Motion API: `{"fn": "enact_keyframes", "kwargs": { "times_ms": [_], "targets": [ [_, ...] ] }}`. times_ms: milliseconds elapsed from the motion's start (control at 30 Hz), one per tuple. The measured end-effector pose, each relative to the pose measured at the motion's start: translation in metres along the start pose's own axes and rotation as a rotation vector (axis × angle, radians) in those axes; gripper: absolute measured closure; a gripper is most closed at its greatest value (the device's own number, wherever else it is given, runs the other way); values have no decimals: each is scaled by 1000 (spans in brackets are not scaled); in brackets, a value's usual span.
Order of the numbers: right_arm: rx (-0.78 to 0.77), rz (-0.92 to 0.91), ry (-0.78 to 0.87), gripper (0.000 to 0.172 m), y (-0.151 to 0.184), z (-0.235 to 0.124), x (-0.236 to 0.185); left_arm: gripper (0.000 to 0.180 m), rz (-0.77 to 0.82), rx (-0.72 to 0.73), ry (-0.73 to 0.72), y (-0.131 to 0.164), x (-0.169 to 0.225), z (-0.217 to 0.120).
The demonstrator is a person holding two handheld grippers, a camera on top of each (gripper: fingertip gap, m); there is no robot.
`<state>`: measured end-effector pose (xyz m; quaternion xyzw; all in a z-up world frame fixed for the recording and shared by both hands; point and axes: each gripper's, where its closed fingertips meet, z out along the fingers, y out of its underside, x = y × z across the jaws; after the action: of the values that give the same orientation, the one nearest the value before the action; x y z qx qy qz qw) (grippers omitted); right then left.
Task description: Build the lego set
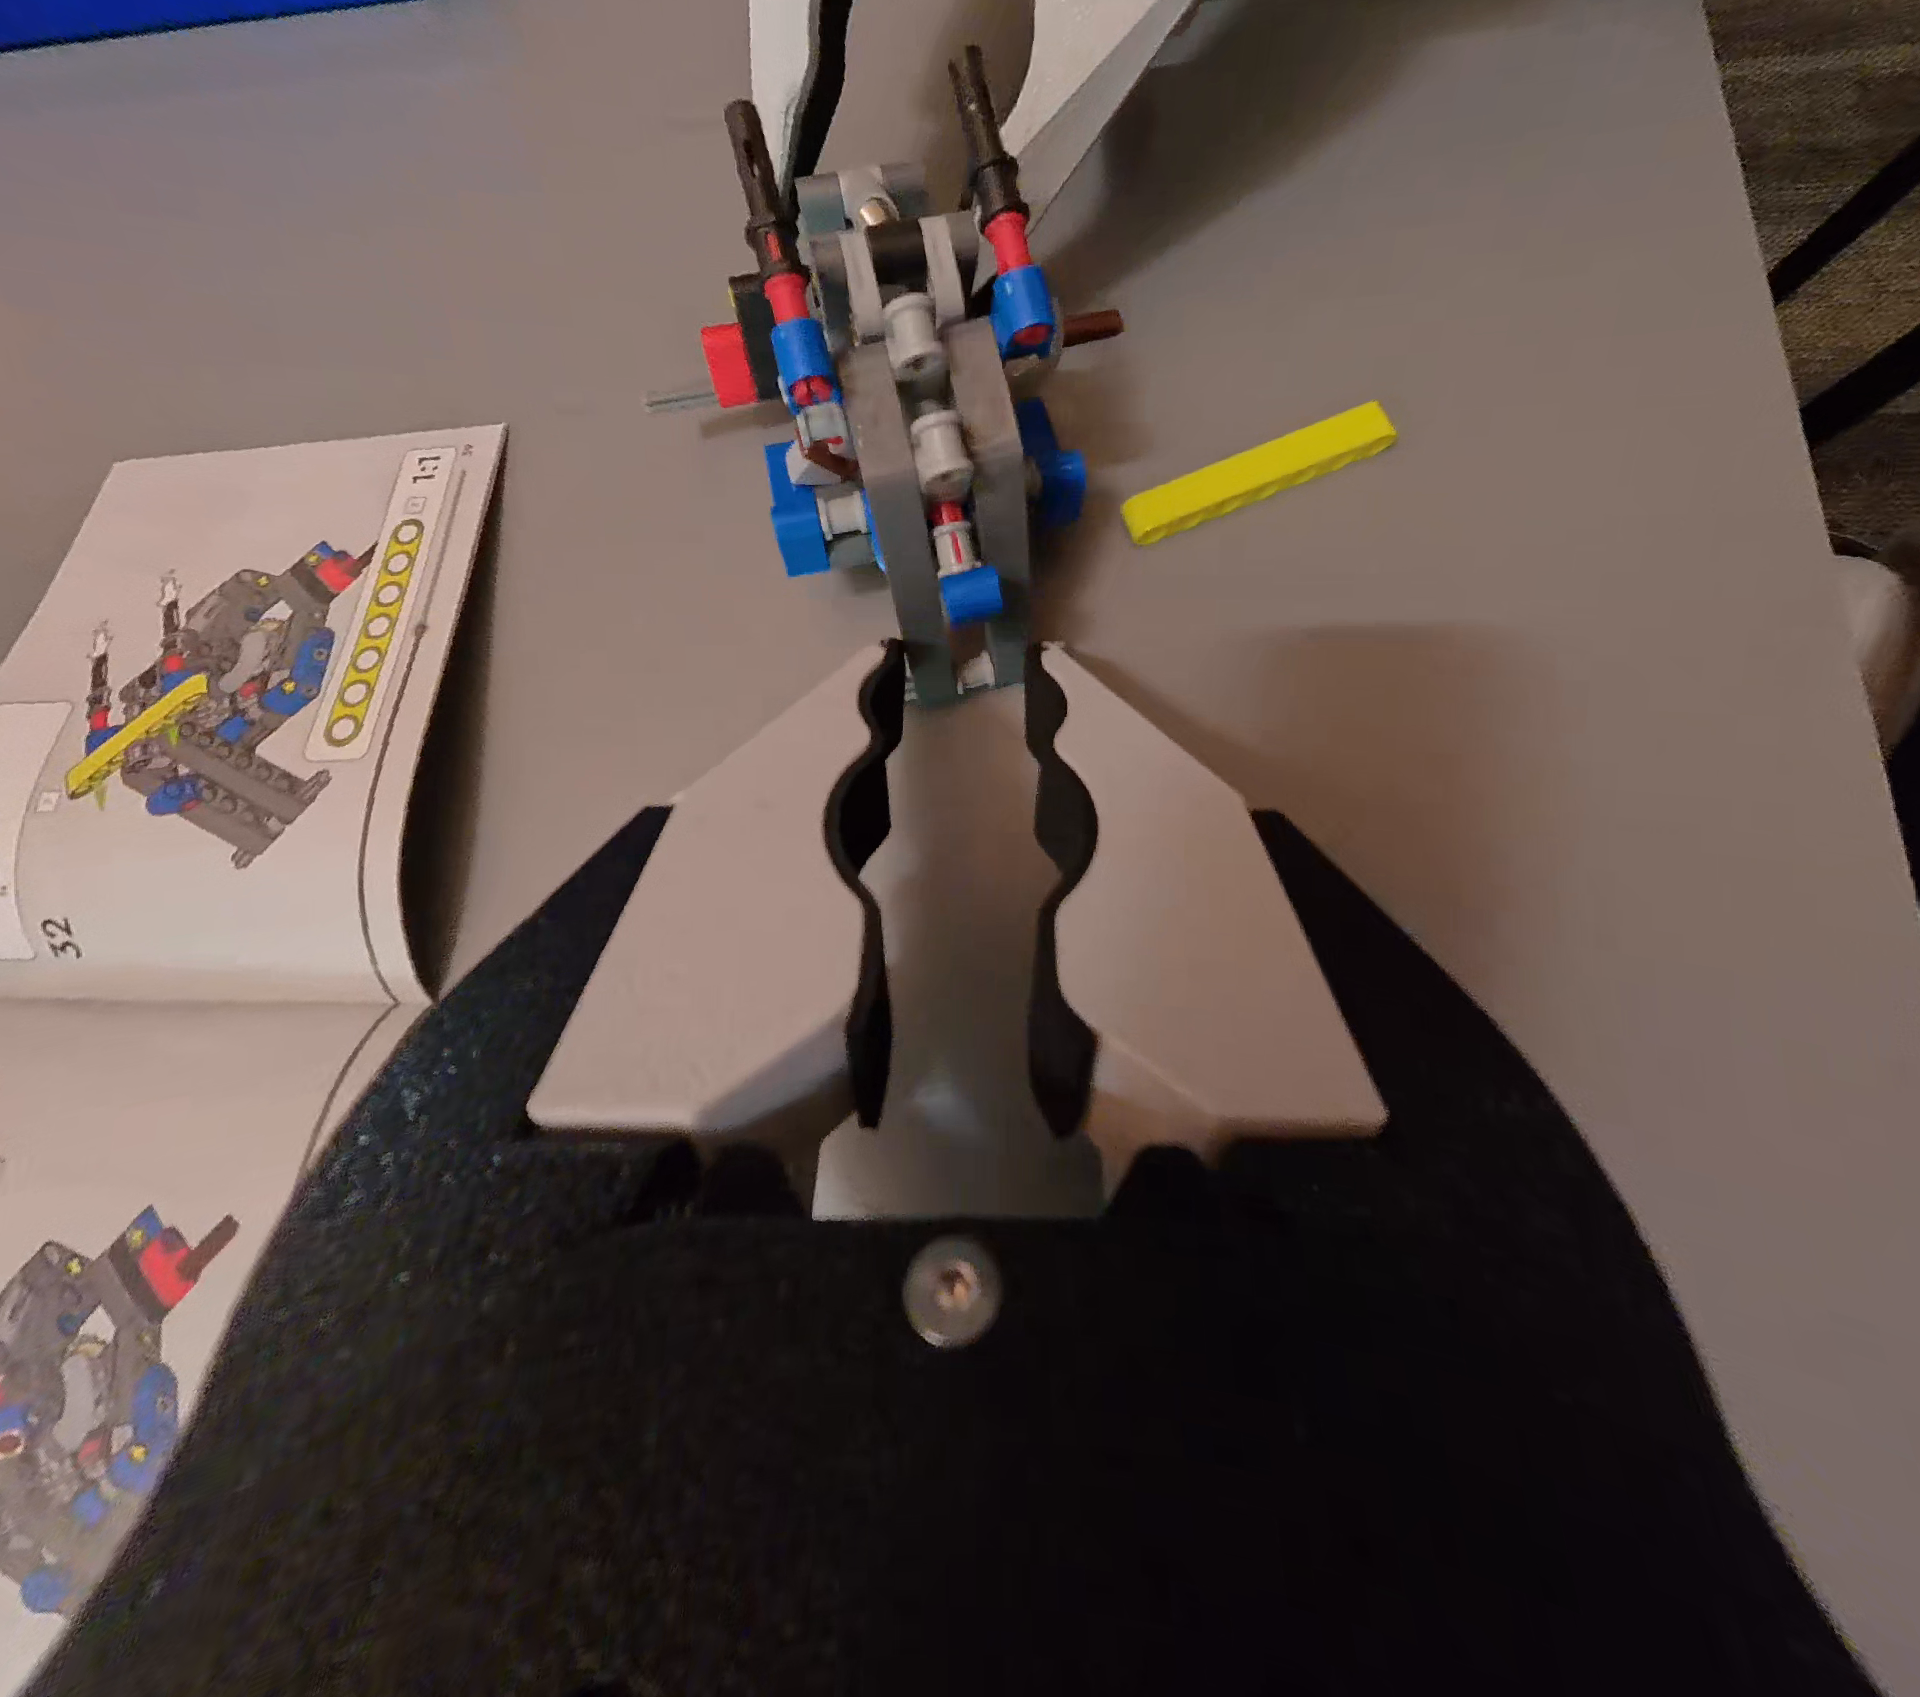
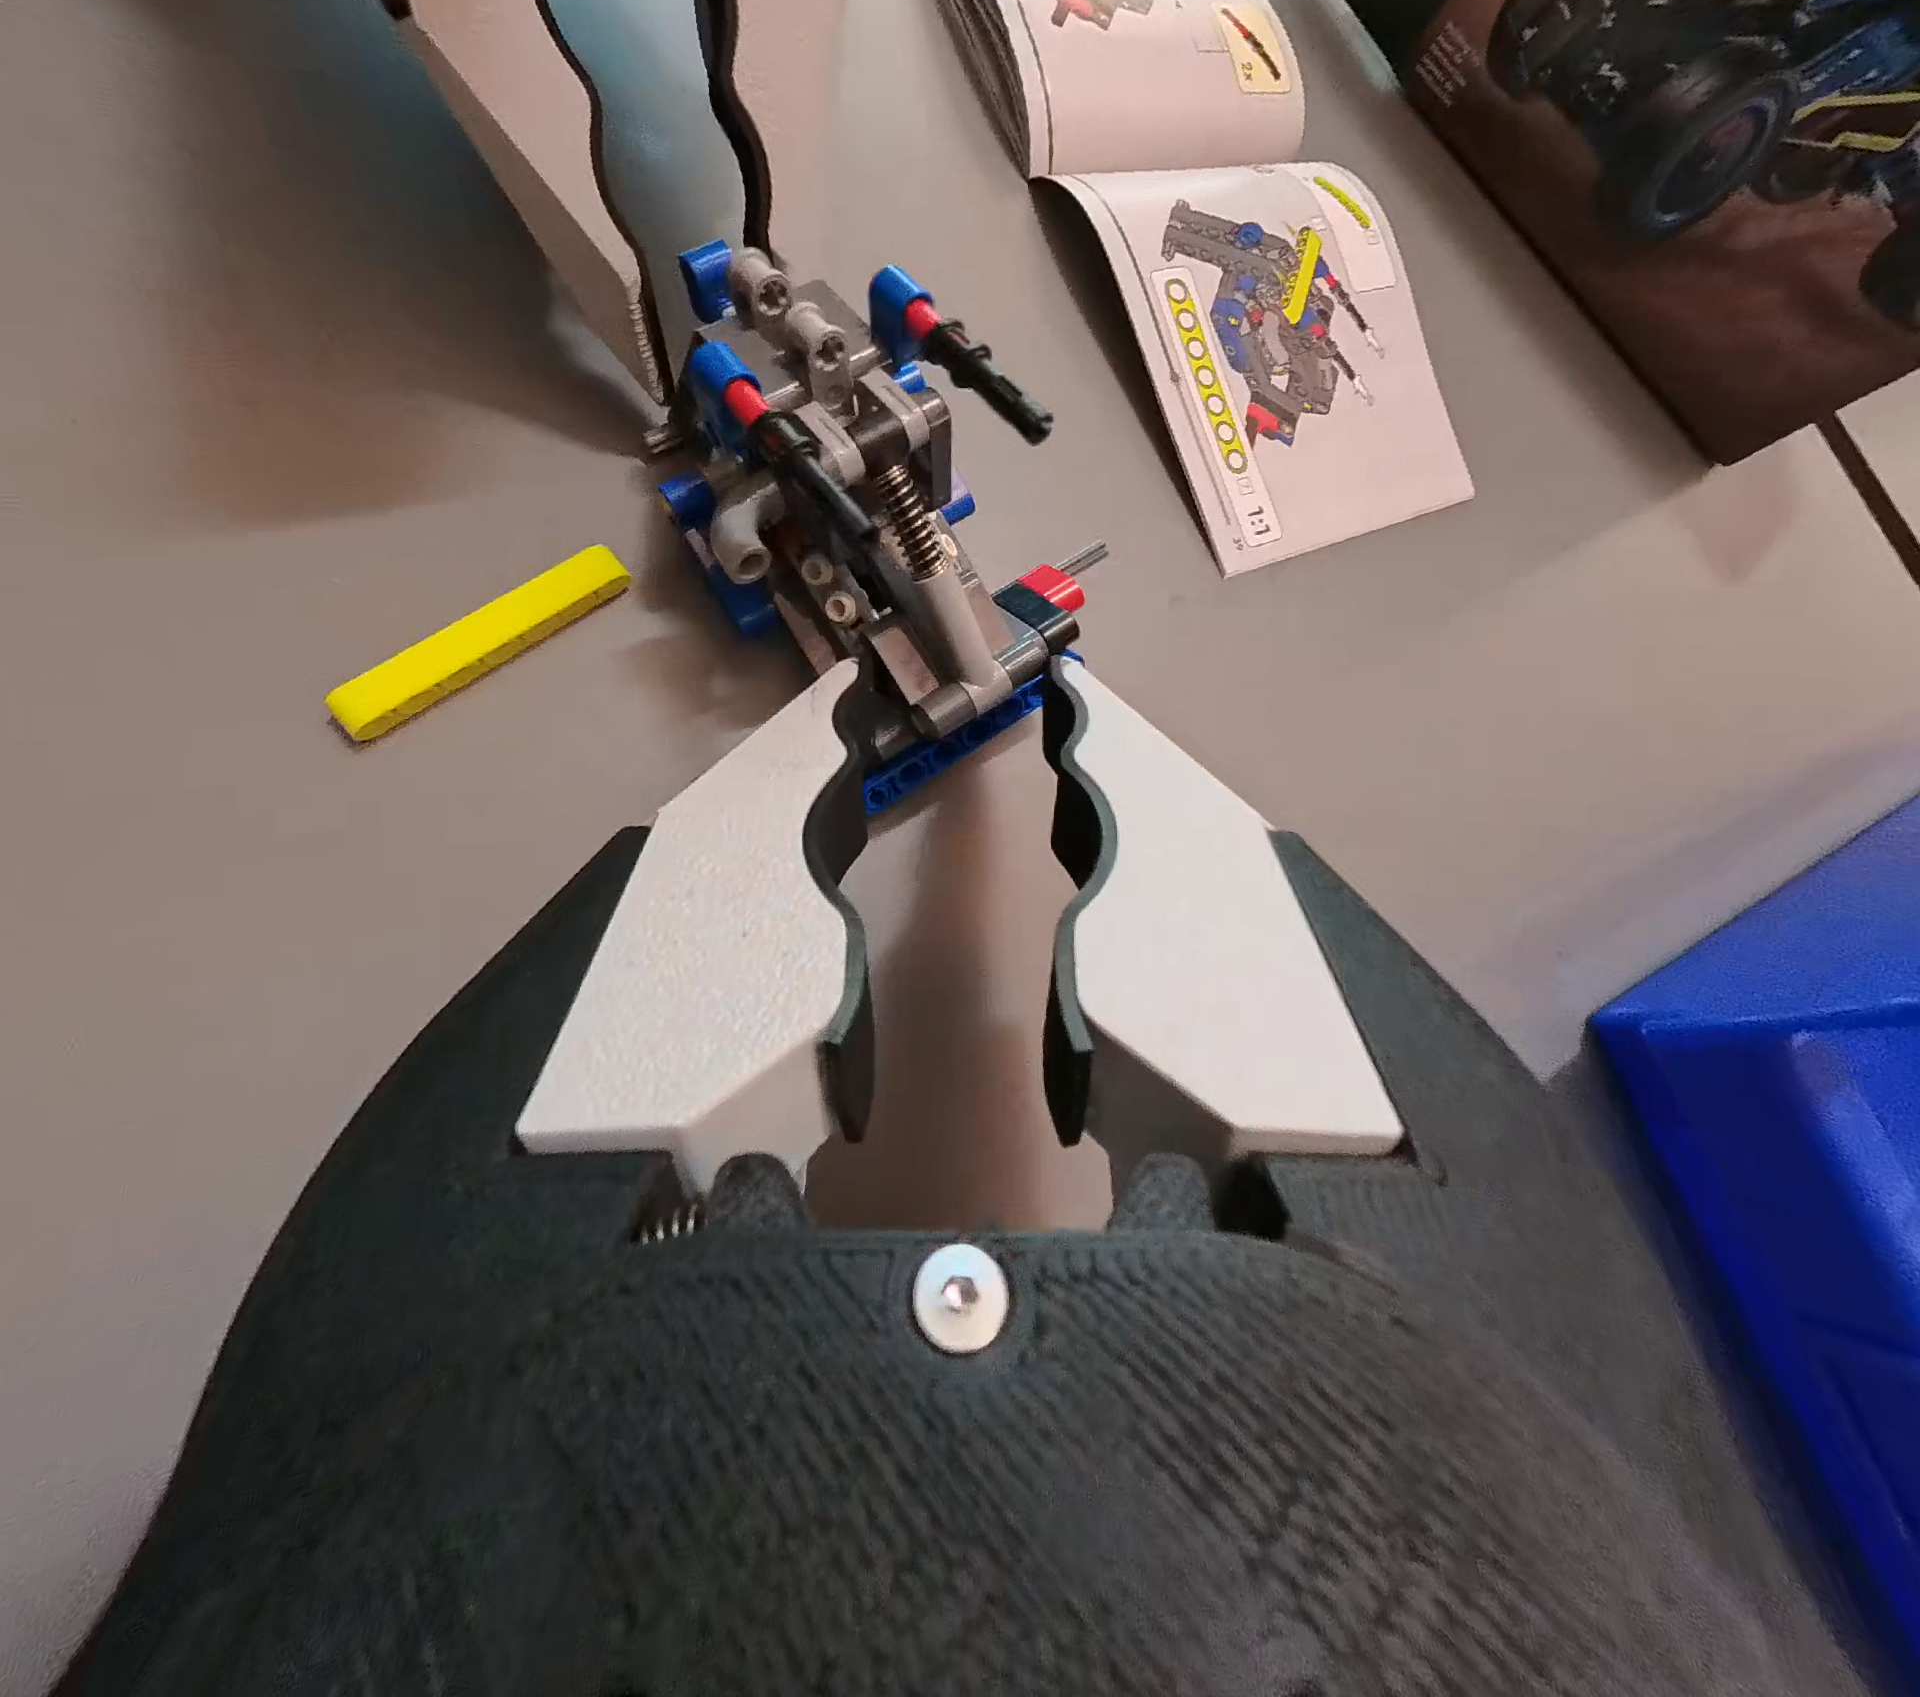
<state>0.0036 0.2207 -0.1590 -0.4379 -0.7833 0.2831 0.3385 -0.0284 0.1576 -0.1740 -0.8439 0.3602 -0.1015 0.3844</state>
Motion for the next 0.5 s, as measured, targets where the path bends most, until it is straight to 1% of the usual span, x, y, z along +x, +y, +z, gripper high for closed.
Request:
{"fn": "enact_keyframes", "kwargs": {
  "times_ms": [333, 400, 500],
  "targets": [
    [16, 3, 40, 141, 0, -3, 2, 159, 11, 0, -16, 2, -1, 1],
    [37, 15, 58, 140, -3, -7, 4, 155, 10, -24, -31, 8, -3, 2],
    [94, 51, 103, 136, -10, -19, 10, 155, 18, -19, -39, 9, -3, 2]
  ]
}}
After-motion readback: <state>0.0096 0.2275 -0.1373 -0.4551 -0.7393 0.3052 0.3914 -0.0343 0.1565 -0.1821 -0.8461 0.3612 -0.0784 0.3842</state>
